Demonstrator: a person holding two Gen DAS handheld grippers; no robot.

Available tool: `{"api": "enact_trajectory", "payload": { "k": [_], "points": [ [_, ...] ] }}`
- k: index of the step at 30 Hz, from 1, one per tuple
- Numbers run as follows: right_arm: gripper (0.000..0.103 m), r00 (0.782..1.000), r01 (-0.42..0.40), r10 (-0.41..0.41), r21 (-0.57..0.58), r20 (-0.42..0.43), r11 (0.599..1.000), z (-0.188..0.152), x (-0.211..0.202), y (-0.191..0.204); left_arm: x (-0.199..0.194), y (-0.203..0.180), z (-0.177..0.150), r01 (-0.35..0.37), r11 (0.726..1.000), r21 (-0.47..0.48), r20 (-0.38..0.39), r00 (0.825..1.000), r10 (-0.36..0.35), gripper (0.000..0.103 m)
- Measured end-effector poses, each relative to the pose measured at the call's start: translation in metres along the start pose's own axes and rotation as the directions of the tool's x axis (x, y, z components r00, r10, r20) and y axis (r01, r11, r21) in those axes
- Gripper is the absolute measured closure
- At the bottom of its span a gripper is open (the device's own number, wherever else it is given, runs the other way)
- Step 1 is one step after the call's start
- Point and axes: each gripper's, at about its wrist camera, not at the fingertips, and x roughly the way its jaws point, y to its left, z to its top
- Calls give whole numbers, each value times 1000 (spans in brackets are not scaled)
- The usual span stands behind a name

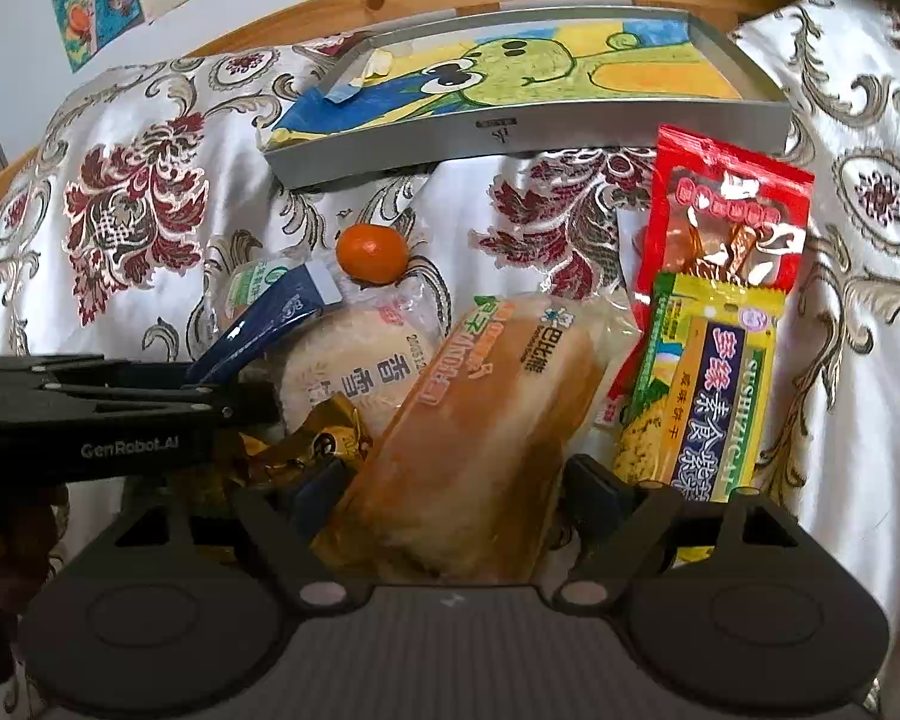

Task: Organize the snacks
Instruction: 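Grasp the wrapped bread loaf with the right tool while the left tool grasps the brown dried snack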

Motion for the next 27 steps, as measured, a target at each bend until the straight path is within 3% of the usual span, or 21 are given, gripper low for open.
{"api": "enact_trajectory", "payload": {
  "k": [4, 5, 16, 24, 27],
  "points": [
    [28, 1000, 2, -2, -3, 18, 1000, -1, -4, 0, -4, -6, -2, -12, 1000, 21, 17, 1000, 12, 51],
    [34, 1000, 5, -5, -2, 23, 1000, -2, -6, 0, -6, -7, -3, -18, 1000, 20, 19, 1000, 17, 51],
    [47, 998, 32, -31, -18, 45, 999, -8, -25, -6, -38, -23, -5, -60, 997, 45, 77, 995, 56, 52],
    [43, 998, 42, -40, -49, 53, 998, -10, -20, -10, -43, -28, -6, -67, 995, 73, 96, 994, 60, 52],
    [40, 999, 10, -9, -17, 41, 1000, -11, -13, -16, -39, -27, -6, -63, 995, 76, 95, 994, 55, 52]
  ]
}}
